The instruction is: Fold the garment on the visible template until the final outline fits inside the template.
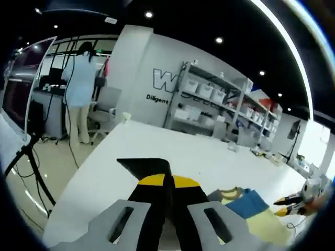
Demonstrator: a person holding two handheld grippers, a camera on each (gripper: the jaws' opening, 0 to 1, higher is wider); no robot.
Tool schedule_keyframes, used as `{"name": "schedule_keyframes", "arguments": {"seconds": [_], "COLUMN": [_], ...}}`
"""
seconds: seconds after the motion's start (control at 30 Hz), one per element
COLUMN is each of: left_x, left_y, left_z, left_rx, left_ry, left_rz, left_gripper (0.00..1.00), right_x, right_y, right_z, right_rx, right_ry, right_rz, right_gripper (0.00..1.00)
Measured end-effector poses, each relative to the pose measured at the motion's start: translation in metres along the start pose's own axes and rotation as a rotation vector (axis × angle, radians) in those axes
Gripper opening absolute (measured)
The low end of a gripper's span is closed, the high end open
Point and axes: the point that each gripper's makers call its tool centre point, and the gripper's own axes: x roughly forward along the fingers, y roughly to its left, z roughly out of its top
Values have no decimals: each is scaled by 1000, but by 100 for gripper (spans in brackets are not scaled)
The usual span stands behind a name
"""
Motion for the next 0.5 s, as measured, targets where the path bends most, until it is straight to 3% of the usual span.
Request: {"name": "schedule_keyframes", "arguments": {"seconds": [0.3,0.5], "left_x": [24,38], "left_y": [-61,-97], "left_z": [22,26], "left_rx": [58,86], "left_ry": [-17,-14], "left_rz": [-135,-221], "left_gripper": [1,1], "right_x": [-11,-19], "right_y": [-8,-12], "right_z": [-9,-19], "right_rx": [39,61], "right_ry": [0,2], "right_rz": [-13,-22], "right_gripper": [41,47]}}
